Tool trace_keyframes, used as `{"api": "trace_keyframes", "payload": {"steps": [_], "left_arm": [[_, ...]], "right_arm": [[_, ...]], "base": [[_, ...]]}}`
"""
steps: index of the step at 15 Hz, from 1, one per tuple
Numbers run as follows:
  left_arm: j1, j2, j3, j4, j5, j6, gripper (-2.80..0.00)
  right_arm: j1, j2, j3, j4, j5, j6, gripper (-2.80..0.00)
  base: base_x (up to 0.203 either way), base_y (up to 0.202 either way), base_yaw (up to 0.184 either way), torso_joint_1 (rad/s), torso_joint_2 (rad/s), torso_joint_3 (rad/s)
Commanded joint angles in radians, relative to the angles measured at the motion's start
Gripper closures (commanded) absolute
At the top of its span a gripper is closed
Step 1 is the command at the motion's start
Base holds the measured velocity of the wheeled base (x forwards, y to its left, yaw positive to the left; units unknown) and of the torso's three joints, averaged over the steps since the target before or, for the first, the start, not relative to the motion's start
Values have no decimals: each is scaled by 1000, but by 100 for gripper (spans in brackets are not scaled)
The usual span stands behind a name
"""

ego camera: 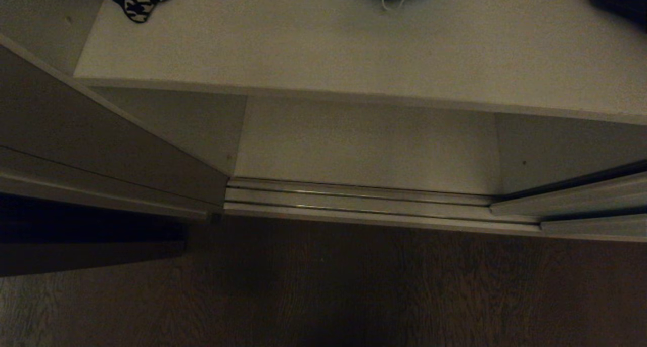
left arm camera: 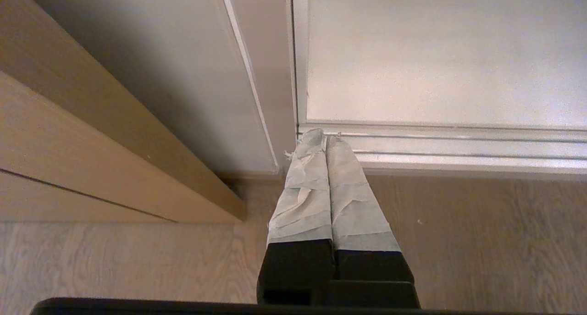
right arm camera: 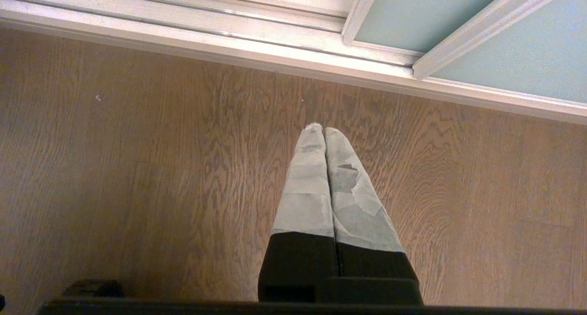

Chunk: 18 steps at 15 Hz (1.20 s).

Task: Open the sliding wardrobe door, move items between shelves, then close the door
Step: Open the door

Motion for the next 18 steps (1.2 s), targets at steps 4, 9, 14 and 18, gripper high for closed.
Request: {"api": "trace_keyframes", "payload": {"steps": [4,9,14,18], "left_arm": [[0,2,101,-9,4,6,0],[0,2,234,-20,8,60,0],[0,2,304,-37,7,130,0],[0,3,303,15,-3,122,0]], "right_arm": [[0,-2,-1,0,0,0,0],[0,-2,1,0,0,0,0],[0,-2,0,0,0,0,0],[0,-2,-1,0,0,0,0]], "base": [[0,0,0,0,0,0],[0,0,0,0,0,0],[0,0,0,0,0,0],[0,0,0,0,0,0]]}}
